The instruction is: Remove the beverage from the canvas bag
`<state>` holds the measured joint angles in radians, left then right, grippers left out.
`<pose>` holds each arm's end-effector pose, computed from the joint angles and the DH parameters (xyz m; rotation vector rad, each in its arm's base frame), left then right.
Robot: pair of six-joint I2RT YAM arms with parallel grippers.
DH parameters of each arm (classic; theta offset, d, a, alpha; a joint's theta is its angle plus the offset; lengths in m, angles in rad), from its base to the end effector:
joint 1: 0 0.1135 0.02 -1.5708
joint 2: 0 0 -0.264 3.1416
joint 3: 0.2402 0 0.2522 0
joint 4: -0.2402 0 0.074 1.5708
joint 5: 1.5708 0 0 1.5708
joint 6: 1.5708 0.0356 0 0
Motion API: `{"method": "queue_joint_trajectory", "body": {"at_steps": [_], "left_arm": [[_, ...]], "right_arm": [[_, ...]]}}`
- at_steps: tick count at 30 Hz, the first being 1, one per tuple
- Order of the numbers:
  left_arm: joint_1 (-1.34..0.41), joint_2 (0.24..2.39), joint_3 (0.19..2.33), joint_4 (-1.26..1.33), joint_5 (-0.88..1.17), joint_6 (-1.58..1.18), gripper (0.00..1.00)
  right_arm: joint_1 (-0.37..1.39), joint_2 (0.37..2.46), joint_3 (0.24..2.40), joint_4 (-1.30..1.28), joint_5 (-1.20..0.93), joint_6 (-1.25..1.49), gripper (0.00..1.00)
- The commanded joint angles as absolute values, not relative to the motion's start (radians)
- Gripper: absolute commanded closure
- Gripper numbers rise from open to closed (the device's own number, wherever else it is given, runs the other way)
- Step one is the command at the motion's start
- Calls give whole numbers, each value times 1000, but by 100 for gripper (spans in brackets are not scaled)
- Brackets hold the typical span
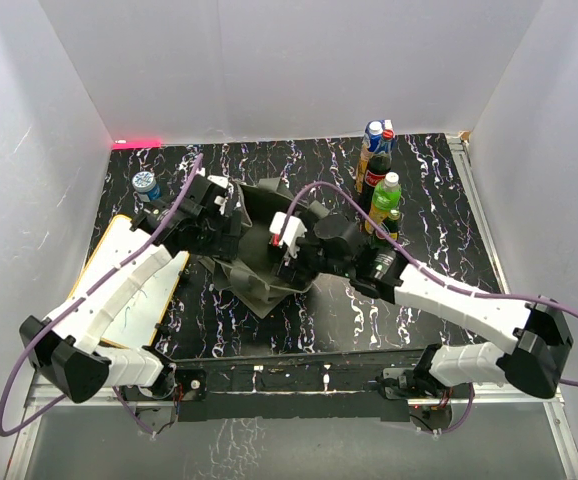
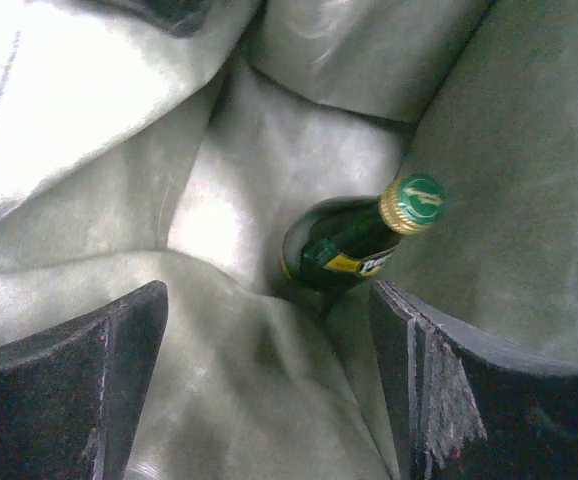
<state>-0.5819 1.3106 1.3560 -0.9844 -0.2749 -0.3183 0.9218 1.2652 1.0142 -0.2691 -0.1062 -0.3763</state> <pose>0.2209 -0.1337 0.3523 0.2129 2.4514 -0.0434 0.1709 0.2315 0.3082 -1.3316 1.6472 0.4390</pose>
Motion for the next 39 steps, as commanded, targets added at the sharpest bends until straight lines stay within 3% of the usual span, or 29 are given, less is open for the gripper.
{"method": "queue_joint_trajectory", "body": {"at_steps": [1,7,17,39], "left_arm": [[-575,1277,1309,-1022,-262,-328,11],[-576,1305,1335,-1020,-266,-311,11],[-576,1318,1350,-1001,-262,-278,11],[-575,1278,1325,-953,-306,-240,10]], "right_arm": [[925,1187,950,-80,40,-241,15],[924,1289,1034,-66,335,-94,15],[921,1419,1134,-106,409,17,26],[891,1656,1178,-36,433,30,25]]}}
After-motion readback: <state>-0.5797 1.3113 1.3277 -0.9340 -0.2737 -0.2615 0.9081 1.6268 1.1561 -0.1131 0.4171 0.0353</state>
